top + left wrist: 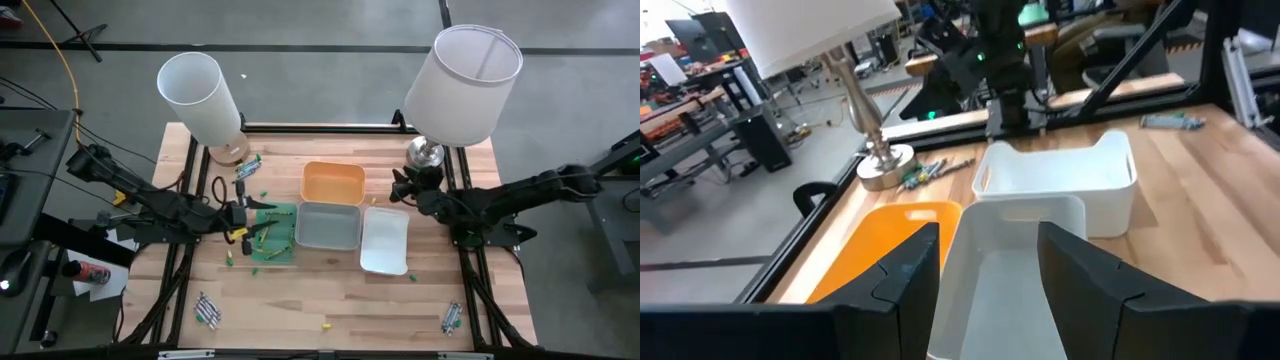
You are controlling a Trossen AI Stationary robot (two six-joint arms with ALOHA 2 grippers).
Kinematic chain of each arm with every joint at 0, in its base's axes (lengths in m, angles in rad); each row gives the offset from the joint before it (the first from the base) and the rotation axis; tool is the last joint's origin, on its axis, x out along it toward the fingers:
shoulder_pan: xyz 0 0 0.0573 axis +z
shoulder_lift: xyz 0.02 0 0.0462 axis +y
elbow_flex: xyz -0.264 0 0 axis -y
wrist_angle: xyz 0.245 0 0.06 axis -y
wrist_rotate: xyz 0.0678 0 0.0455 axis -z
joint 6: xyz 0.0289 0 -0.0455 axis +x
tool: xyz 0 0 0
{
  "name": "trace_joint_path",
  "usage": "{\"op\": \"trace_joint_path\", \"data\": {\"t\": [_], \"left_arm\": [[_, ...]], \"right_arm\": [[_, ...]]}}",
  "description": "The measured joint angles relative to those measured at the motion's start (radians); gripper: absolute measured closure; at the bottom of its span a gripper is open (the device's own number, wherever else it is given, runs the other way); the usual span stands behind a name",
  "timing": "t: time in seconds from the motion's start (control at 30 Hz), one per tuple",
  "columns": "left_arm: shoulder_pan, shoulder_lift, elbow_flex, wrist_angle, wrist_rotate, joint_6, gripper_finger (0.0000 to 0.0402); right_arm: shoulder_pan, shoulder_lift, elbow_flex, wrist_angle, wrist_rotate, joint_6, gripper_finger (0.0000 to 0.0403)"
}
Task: Sort crayons
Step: Put the blue crayon into the white bin
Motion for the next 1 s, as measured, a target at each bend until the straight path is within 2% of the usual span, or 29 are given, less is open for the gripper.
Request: {"op": "trace_joint_path", "data": {"t": [0.27, 0.7, 0.77, 0.87, 1.0], "left_arm": [[0.021, 0.040, 0.000, 0.028, 0.003, 0.001, 0.0243], [0.031, 0.045, 0.000, 0.028, 0.004, 0.002, 0.0243], [0.031, 0.045, 0.000, 0.028, 0.002, 0.000, 0.0243], [0.031, 0.045, 0.000, 0.016, -0.039, -0.042, 0.0243], [0.031, 0.045, 0.001, -0.057, -0.157, -0.076, 0.0243]], "right_arm": [[-0.063, 0.011, 0.000, -0.141, -0.062, 0.132, 0.0219], [-0.152, 0.159, 0.000, -0.099, -0.134, 0.184, 0.0219], [-0.152, 0.166, 0.000, -0.019, -0.144, 0.126, 0.0219], [-0.140, 0.166, 0.000, 0.167, -0.183, -0.046, 0.0219], [-0.107, 0.166, 0.000, 0.416, -0.312, -0.272, 0.0219]]}}
